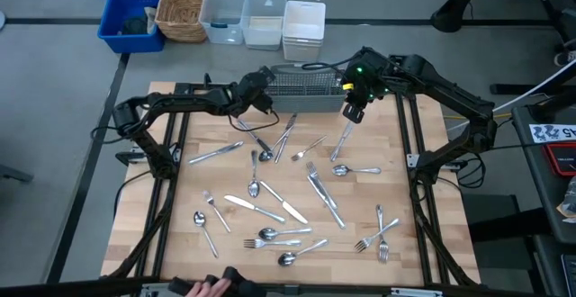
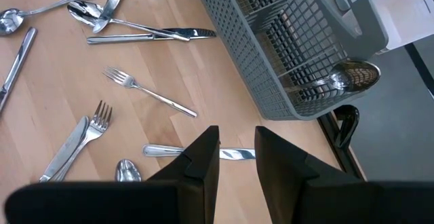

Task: Sort silverware
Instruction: Put the silver fork into the dishwasher utensil holder, then put the silver knife into the dishwasher utensil holder

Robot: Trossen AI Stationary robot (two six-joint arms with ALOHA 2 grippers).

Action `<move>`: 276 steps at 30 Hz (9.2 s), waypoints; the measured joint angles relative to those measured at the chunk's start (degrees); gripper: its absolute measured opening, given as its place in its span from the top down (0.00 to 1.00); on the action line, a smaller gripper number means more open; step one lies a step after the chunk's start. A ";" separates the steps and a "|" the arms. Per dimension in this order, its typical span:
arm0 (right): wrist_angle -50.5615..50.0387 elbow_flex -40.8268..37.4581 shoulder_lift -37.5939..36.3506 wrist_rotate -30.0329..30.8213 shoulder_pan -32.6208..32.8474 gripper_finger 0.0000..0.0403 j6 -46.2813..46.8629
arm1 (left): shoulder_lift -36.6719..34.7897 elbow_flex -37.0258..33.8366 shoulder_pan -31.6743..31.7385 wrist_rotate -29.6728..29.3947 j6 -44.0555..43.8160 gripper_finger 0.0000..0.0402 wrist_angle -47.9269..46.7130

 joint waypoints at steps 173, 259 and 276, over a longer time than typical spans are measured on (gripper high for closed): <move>37.51 -45.94 9.85 -7.73 0.04 0.90 71.95 | -8.43 -0.02 -0.29 44.48 -86.79 0.71 -61.78; 84.94 -44.89 16.48 -1.58 15.06 0.60 36.76 | -8.45 -0.03 -0.18 44.48 -88.78 0.71 -61.33; 58.19 -24.51 28.88 -0.42 15.06 0.60 20.56 | -8.45 -0.03 -0.18 44.48 -88.99 0.71 -61.32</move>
